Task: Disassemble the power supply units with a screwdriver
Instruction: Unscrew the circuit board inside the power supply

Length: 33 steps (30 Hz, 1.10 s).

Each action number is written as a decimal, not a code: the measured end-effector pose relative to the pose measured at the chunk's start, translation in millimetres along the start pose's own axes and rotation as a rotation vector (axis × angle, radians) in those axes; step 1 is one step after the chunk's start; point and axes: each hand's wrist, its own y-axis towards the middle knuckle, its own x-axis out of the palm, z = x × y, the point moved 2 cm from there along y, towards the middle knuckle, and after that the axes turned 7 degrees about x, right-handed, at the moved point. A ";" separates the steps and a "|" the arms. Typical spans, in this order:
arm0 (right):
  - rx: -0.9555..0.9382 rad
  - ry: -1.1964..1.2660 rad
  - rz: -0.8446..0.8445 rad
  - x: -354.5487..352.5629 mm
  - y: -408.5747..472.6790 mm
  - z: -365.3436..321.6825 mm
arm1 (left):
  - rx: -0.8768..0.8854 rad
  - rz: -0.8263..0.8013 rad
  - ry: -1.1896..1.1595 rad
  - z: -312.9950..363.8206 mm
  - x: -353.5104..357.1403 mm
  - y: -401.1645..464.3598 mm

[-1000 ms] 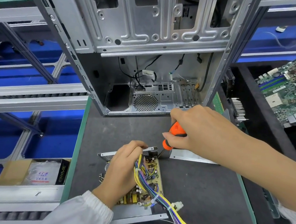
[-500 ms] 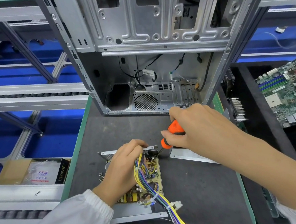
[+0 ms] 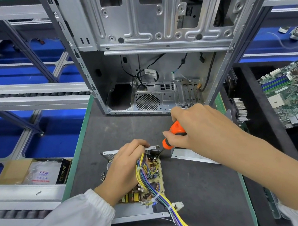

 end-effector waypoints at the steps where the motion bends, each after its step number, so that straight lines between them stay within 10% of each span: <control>1: -0.005 -0.011 0.000 -0.3 -0.3 -1.1 | -0.001 0.000 0.000 0.0 0.0 0.2; 33: -0.034 -0.017 -0.004 -5.5 5.8 -7.9 | -0.001 0.003 -0.019 0.4 -0.2 0.7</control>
